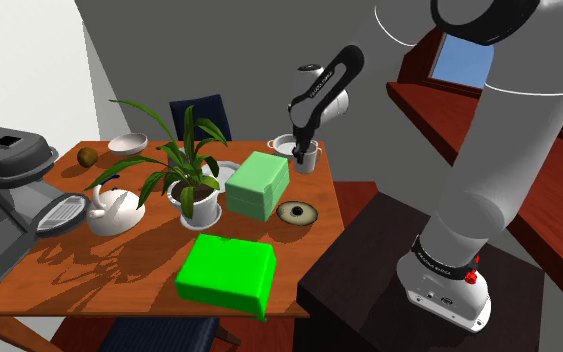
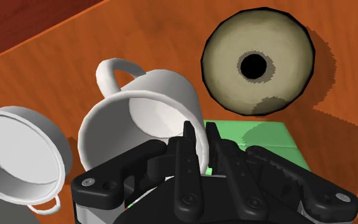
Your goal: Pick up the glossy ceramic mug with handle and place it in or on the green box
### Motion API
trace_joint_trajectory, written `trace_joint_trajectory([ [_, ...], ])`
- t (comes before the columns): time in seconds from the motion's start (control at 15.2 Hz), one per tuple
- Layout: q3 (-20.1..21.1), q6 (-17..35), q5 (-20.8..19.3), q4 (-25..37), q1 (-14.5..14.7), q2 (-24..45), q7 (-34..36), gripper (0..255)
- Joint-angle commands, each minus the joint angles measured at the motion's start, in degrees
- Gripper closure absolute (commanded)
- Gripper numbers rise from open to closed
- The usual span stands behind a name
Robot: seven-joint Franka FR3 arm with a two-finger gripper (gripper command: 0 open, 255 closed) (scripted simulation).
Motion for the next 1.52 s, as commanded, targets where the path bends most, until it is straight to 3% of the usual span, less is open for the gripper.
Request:
trace_joint_trajectory([
  [0.0,0.0,-1.6,-0.1,0.4,0.1,-1.2,0.1,255],
  [0.73,0.0,-10.0,-0.5,2.5,0.2,-7.5,0.2,255],
  [1.45,8.7,-11.2,-1.6,-4.2,7.8,-14.5,17.3,255],
])
